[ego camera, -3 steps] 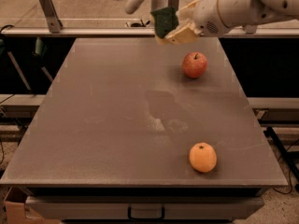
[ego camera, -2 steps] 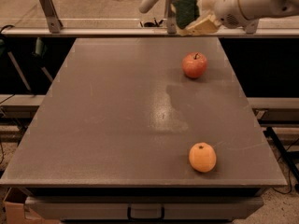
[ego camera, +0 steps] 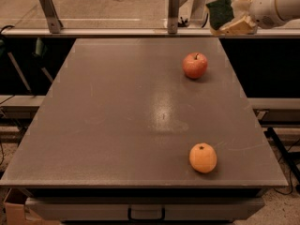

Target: Move sponge near apple

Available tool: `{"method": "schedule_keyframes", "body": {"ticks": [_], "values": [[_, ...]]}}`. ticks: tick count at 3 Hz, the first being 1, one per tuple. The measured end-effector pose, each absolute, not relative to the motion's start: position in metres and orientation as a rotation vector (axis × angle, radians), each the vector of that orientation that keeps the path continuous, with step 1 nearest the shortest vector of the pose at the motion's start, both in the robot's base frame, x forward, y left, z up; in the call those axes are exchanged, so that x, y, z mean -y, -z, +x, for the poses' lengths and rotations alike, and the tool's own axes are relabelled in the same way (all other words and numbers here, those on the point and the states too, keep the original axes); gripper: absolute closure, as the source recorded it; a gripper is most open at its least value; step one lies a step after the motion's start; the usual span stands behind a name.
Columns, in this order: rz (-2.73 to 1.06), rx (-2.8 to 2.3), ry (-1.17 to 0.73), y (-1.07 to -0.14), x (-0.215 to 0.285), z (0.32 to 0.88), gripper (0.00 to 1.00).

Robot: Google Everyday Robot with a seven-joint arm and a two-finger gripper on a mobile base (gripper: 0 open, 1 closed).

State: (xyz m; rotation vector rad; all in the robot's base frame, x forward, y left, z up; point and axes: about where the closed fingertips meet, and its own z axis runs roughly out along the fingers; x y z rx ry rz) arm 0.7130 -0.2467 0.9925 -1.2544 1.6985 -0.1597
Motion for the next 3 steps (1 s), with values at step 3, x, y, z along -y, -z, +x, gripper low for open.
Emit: {"method": "schedule_keyframes", "body": {"ticks": [3], "values": [[-1.385, -1.812, 0.066, -0.91, 0.286, 0.725, 0.99]]}}
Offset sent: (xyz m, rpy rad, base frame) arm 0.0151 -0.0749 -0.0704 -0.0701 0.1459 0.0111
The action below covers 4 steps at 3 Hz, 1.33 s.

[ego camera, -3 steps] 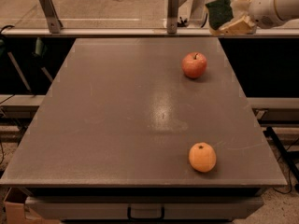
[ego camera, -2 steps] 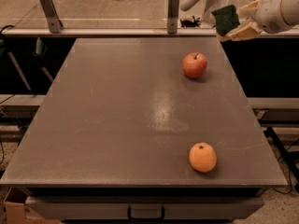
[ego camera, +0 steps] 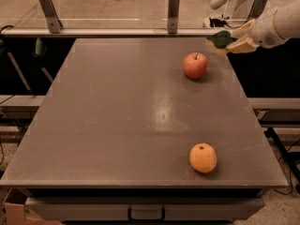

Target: Move sponge near apple

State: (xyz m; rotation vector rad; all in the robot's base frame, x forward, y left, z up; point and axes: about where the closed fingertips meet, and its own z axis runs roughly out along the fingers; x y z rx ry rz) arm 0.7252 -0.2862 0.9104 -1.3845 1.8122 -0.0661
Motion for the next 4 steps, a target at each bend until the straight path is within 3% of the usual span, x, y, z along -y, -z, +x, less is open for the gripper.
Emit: {"method": "schedule_keyframes", "body": {"ticks": [4], "values": [[-1.531, -1.887, -0.114, -0.849, 0.247, 0.694, 0.07]]}}
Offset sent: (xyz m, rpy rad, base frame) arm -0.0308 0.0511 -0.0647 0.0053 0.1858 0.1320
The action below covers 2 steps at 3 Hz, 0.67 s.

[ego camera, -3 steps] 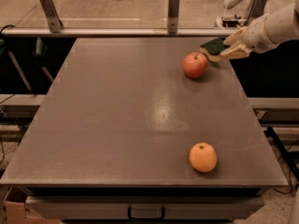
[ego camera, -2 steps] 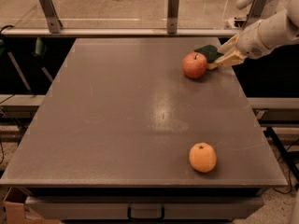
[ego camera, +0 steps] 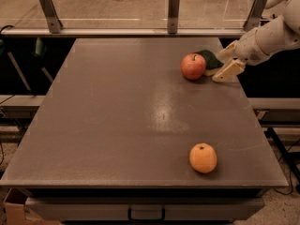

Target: Move sponge near apple

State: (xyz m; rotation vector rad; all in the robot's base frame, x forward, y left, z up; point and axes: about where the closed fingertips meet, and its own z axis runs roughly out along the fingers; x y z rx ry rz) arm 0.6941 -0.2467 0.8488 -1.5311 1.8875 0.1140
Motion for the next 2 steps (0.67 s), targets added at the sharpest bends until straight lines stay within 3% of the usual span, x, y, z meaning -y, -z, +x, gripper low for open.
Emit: {"method": "schedule_keyframes", "body": {"ticks": [1, 2], "values": [[-1.536, -1.896, -0.108, -0.85, 0.25, 0.692, 0.0], [-1.513, -1.892, -0.06, -0.869, 0.261, 0.688, 0.0]]}}
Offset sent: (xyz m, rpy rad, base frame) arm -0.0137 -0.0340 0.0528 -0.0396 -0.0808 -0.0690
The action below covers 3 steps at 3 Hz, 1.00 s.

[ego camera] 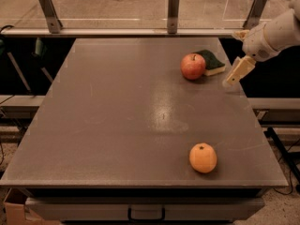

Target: Move sponge near apple

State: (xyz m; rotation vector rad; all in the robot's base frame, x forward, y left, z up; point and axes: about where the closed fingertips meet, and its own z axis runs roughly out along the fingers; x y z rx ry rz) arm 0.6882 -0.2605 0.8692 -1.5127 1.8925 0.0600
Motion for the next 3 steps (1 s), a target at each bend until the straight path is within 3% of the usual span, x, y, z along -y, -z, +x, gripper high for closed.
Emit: {"method": "schedule_keyframes", "body": {"ticks": [2, 3], "values": [[-1.249, -1.738, 0.069, -1.019, 0.288, 0.632, 0.0], [-1.226, -1.718, 0.086, -1.039, 0.29, 0.62, 0.0]]}}
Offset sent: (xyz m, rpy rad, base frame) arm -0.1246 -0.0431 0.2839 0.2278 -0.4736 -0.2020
